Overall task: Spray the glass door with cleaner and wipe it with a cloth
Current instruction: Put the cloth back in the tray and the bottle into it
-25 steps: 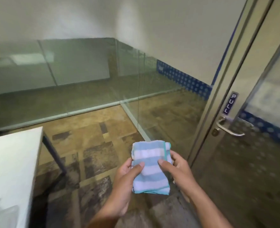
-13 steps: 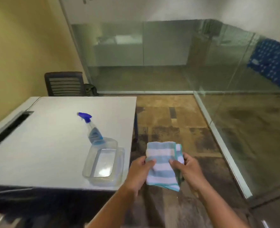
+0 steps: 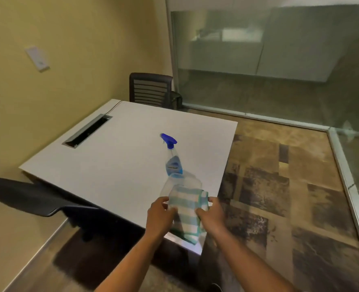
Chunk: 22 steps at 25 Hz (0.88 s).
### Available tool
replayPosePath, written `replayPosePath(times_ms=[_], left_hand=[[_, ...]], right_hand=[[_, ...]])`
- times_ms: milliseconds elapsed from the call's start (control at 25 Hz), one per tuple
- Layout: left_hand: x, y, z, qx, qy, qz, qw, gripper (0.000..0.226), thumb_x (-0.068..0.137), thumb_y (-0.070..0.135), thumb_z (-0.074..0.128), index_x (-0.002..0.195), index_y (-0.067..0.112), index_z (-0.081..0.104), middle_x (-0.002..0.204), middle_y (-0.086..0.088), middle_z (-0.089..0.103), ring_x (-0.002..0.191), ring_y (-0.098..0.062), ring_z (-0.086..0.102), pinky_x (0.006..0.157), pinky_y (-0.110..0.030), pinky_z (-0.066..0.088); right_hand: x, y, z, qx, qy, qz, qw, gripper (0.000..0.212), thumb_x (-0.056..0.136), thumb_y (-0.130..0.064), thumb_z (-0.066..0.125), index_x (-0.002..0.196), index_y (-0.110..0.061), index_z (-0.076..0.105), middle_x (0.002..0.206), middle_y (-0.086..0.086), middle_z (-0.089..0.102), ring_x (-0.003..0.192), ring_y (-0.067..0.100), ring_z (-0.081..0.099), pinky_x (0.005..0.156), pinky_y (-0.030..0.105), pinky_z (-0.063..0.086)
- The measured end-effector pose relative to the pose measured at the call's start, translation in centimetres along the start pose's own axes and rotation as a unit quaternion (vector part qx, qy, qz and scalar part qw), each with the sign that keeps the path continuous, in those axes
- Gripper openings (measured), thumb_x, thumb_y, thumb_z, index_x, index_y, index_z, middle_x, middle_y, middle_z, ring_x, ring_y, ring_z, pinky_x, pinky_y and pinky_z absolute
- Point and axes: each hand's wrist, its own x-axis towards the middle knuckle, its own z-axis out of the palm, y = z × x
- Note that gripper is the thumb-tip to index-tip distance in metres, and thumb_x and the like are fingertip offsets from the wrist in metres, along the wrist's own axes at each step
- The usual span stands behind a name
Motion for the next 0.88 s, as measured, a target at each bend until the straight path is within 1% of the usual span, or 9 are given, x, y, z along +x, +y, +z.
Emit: replayPosePath(times_ms=[160,280,360,480,600,680,760,840,880], left_hand=[[4.6,0.8,0.3,0.099,0.018,-0.002,0.995,0.036,0.104,0.019,0.063,0.139,0.013,0.064,0.124,-0.009,0.076,0.095,-0.020,0.067,0.077,-0.027,0.058],[6.8,0.3,0.9,0.190,0.012,-0.006,0.982,0.034,0.106,0.026,0.059,0.137,0.017,0.065,0.121,-0.006,0.078,0.103,-0.025,0.071,0.090,-0.039,0.060],[7.9,-0.3,1.5,0.253,0.003,-0.008,0.968,0.033,0.107,0.029,0.054,0.135,0.017,0.066,0.118,-0.006,0.079,0.108,-0.029,0.072,0.093,-0.043,0.058],[8.9,-0.7,2.0,0.360,-0.034,-0.008,0.932,0.027,0.110,0.029,0.046,0.124,0.018,0.066,0.120,-0.007,0.077,0.112,-0.030,0.067,0.097,-0.042,0.058],[9.9,-1.6,2.2,0.353,-0.077,-0.008,0.932,0.034,0.111,0.026,0.052,0.143,0.018,0.062,0.135,-0.005,0.072,0.126,-0.026,0.063,0.109,-0.038,0.049],[10.2,-2.0,2.2,0.357,-0.105,0.019,0.928,0.045,0.111,0.027,0.055,0.156,0.020,0.055,0.145,-0.002,0.070,0.135,-0.024,0.061,0.117,-0.040,0.043],[10.5,-2.4,2.0,0.400,-0.134,0.074,0.903,0.046,0.112,0.031,0.053,0.157,0.023,0.054,0.150,0.000,0.066,0.138,-0.024,0.059,0.120,-0.042,0.040],[10.5,-3.0,1.5,0.431,-0.176,0.139,0.874,0.046,0.110,0.034,0.051,0.154,0.022,0.055,0.155,-0.002,0.061,0.144,-0.024,0.055,0.124,-0.043,0.037],[10.7,-3.6,1.2,0.434,-0.208,0.171,0.860,0.050,0.108,0.037,0.050,0.156,0.022,0.053,0.161,-0.003,0.057,0.149,-0.025,0.051,0.128,-0.044,0.034]], right_hand=[[4.2,-1.2,2.5,-0.089,-0.044,-0.029,0.995,0.062,0.098,-0.011,0.065,0.150,-0.026,0.034,0.120,0.004,0.062,0.098,0.024,0.061,0.062,0.021,0.046],[6.1,-0.9,3.7,-0.213,-0.062,-0.039,0.974,0.059,0.100,-0.022,0.060,0.150,-0.031,0.030,0.129,0.008,0.067,0.111,0.031,0.065,0.092,0.037,0.052],[7.0,0.0,3.9,-0.314,-0.070,-0.049,0.946,0.053,0.100,-0.029,0.056,0.147,-0.032,0.029,0.128,0.008,0.066,0.117,0.032,0.060,0.104,0.046,0.042],[8.2,1.0,4.2,-0.397,-0.067,-0.096,0.910,0.053,0.101,-0.037,0.053,0.149,-0.031,0.031,0.130,0.008,0.062,0.119,0.029,0.053,0.103,0.046,0.038],[9.6,1.8,5.1,-0.502,-0.082,-0.163,0.845,0.066,0.103,-0.041,0.052,0.161,-0.023,0.025,0.143,0.008,0.063,0.140,0.031,0.045,0.114,0.054,0.030],[9.9,2.5,5.7,-0.552,-0.088,-0.178,0.810,0.075,0.103,-0.042,0.053,0.166,-0.018,0.018,0.154,0.009,0.058,0.155,0.036,0.030,0.123,0.061,0.016],[10.0,2.7,6.2,-0.586,-0.079,-0.182,0.786,0.075,0.103,-0.042,0.053,0.166,-0.015,0.023,0.165,0.013,0.046,0.161,0.041,0.020,0.126,0.068,0.005],[9.7,2.7,6.8,-0.594,-0.059,-0.203,0.777,0.069,0.104,-0.042,0.055,0.164,-0.016,0.033,0.173,0.016,0.031,0.163,0.042,0.018,0.128,0.068,0.000],[9.3,2.6,7.0,-0.583,-0.056,-0.220,0.780,0.065,0.104,-0.042,0.057,0.161,-0.016,0.039,0.173,0.016,0.032,0.162,0.041,0.024,0.130,0.065,0.001]])
